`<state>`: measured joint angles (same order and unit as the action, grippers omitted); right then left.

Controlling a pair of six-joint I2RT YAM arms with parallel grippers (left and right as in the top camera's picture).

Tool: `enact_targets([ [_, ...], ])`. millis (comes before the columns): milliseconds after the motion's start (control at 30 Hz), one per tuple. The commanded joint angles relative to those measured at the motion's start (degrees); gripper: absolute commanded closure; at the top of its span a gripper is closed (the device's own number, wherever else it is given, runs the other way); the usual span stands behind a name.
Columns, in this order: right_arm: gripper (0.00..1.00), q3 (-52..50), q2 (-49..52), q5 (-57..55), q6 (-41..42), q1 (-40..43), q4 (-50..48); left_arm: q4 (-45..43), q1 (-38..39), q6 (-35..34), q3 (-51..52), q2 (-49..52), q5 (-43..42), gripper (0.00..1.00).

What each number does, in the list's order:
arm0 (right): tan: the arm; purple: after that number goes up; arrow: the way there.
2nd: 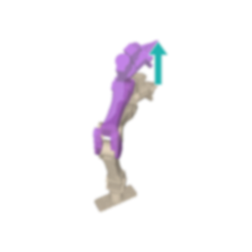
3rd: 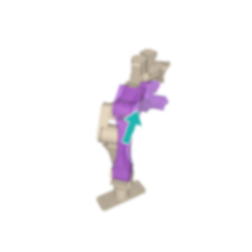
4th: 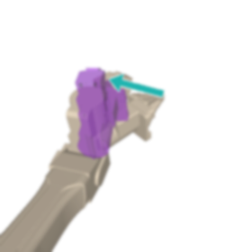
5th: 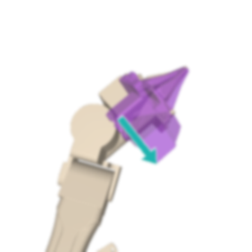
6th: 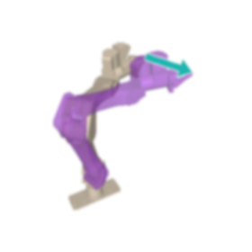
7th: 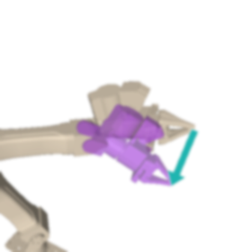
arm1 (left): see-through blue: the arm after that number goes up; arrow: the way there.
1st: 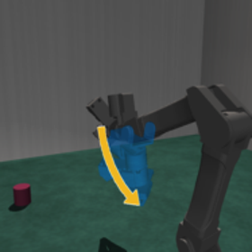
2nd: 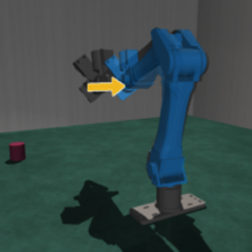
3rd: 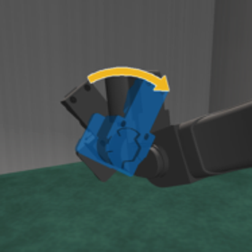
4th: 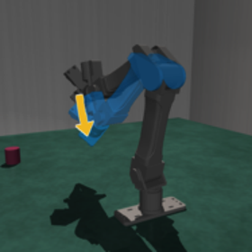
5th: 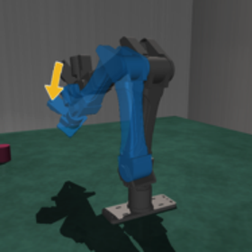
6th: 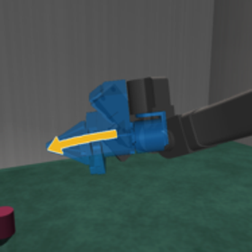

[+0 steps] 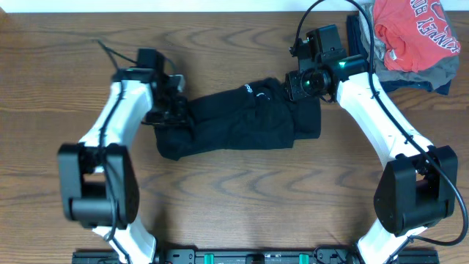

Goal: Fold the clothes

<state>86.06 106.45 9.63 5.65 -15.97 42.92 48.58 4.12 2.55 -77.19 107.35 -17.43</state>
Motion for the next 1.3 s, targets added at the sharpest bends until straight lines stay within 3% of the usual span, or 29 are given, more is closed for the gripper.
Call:
enact_targets([
  [0,0.54,-0.1,0.1,0.5,0.1,-0.2,0.2,-1.8,2.7,-3.0,-0.9,1.6,0.1,0.94],
  [167,0.54,-0.1,0.1,0.5,0.1,-0.2,0.1,-4.6,5.1,-5.0,-0.9,1.6,0.1,0.92],
  [200,0.54,-0.1,0.1,0.5,0.1,-0.2,0.2,-4.8,5.6,-5.0,-0.9,1.6,0.1,0.82],
  [300,0.53,-0.1,0.1,0.5,0.1,-0.2,0.2,-5.2,6.4,-5.0,-1.0,1.6,0.1,0.2],
  [333,0.52,-0.1,0.1,0.5,0.1,-0.2,0.1,-5.2,6.6,-5.0,-1.0,1.6,0.1,0.1],
  [400,0.51,-0.1,0.1,0.5,0.1,-0.2,0.1,-4.8,6.6,-5.0,-1.3,1.5,0.0,0.0],
  [600,0.51,-0.1,0.1,0.3,0.1,-0.2,0.2,0.7,5.8,-4.9,-4.9,-1.2,0.1,0.02],
  [1067,0.5,-0.1,0.1,-3.7,3.8,1.5,2.7,0.2,8.2,-3.0,-2.9,0.2,0.1,0.02],
  [1167,0.43,-0.5,0.1,-3.5,4.0,2.9,3.7,-1.1,9.3,-2.6,-2.9,0.7,0.1,0.02],
  [1267,0.24,-1.3,0.1,-2.8,4.2,4.3,4.2,-2.4,10.4,-2.6,-2.9,0.9,0.1,0.02],
])
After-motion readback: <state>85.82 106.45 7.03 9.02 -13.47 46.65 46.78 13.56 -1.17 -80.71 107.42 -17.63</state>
